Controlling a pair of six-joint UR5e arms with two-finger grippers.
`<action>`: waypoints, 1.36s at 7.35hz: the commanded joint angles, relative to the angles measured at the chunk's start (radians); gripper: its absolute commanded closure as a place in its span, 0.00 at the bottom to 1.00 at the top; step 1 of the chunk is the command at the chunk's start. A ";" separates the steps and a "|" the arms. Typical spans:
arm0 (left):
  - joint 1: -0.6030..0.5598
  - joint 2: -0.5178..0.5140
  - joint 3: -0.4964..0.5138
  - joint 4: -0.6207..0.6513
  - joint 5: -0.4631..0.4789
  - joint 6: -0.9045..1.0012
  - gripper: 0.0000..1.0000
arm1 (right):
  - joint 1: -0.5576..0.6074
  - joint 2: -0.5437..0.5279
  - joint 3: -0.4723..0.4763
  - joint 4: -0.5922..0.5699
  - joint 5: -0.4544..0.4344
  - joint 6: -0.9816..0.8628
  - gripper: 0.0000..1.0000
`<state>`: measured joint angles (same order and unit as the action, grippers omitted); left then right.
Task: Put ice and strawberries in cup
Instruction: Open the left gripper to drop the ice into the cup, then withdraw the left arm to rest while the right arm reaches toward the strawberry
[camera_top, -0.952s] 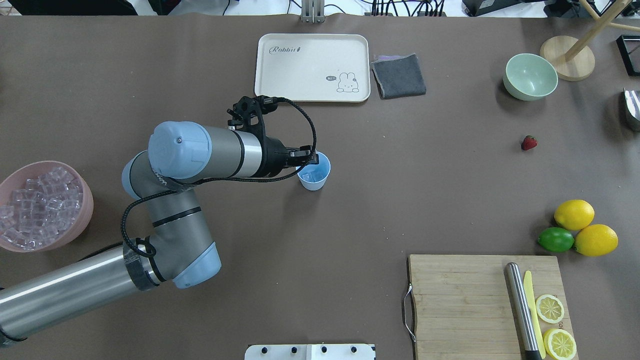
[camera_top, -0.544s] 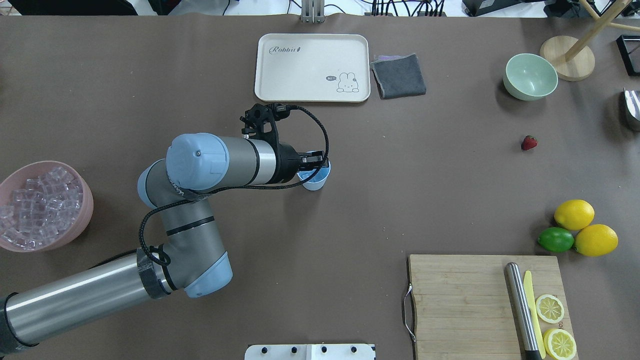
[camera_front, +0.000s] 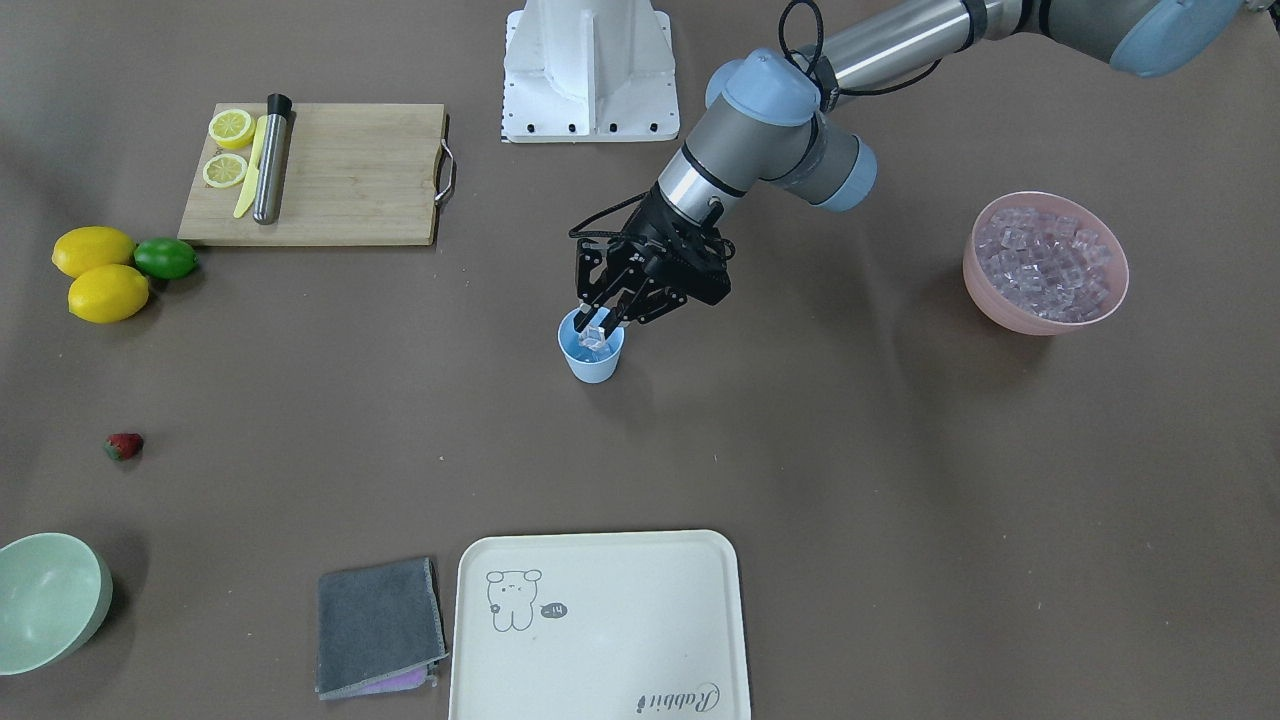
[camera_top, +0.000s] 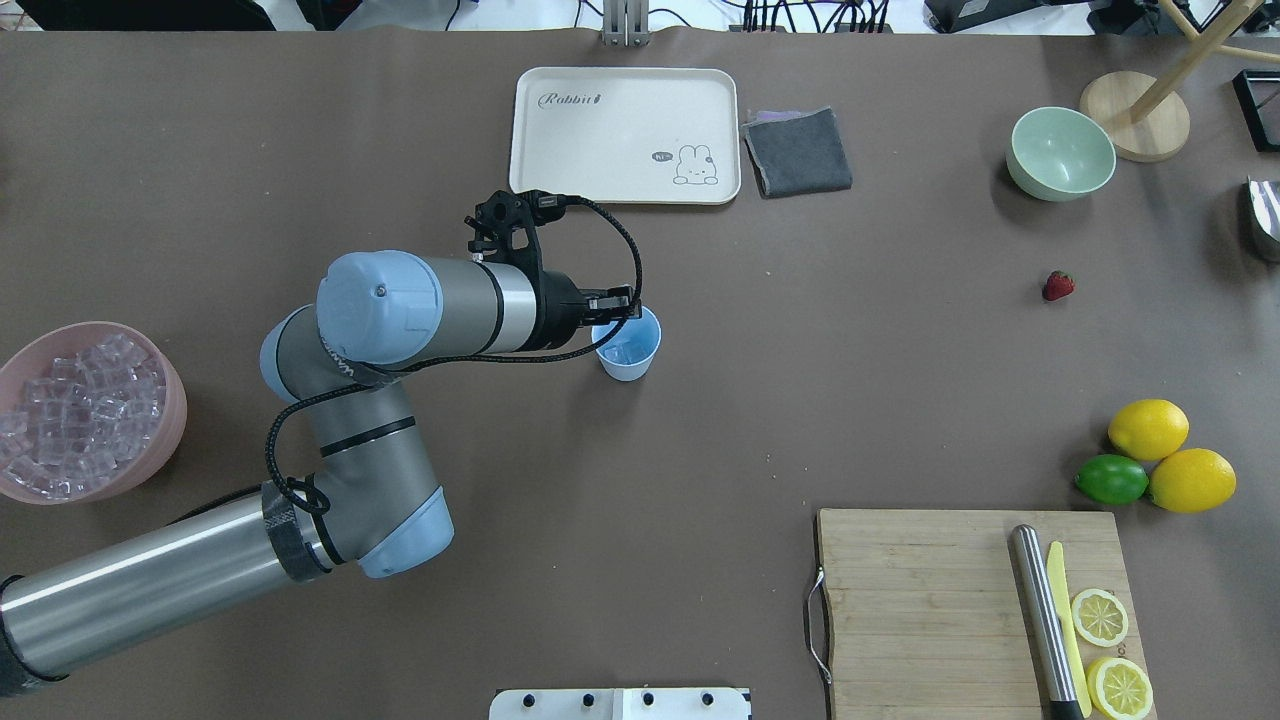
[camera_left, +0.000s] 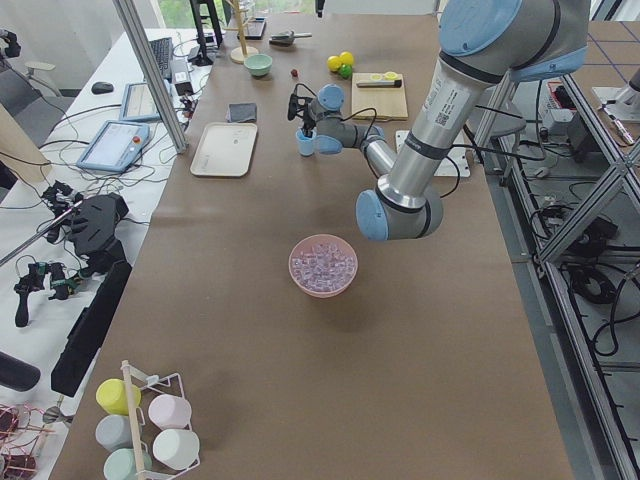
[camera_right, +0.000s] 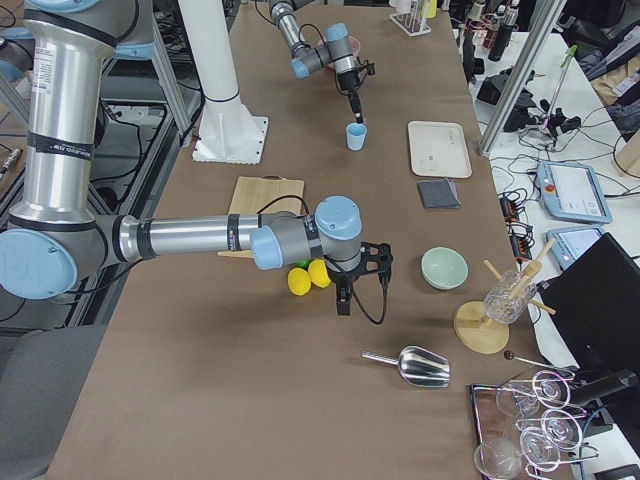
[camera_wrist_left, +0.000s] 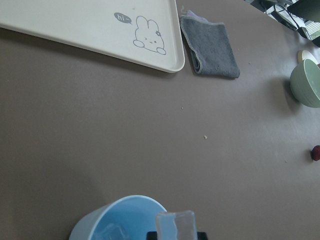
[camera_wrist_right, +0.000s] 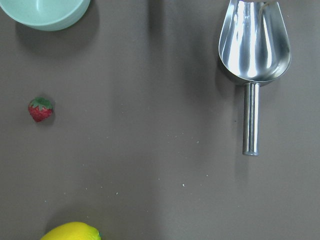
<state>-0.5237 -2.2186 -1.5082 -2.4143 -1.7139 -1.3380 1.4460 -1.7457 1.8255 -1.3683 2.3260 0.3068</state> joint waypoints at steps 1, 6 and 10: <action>-0.002 0.004 0.000 0.000 0.000 0.017 1.00 | -0.003 0.000 -0.002 0.000 -0.002 0.000 0.00; -0.007 0.013 -0.044 0.007 -0.006 0.016 0.02 | -0.004 0.008 -0.008 0.000 -0.001 0.002 0.00; -0.347 0.302 -0.311 0.243 -0.425 0.197 0.02 | -0.071 0.072 -0.006 0.000 -0.016 0.173 0.00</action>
<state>-0.7514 -2.0184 -1.7501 -2.2297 -2.0067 -1.2569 1.4042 -1.6998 1.8179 -1.3678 2.3196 0.4183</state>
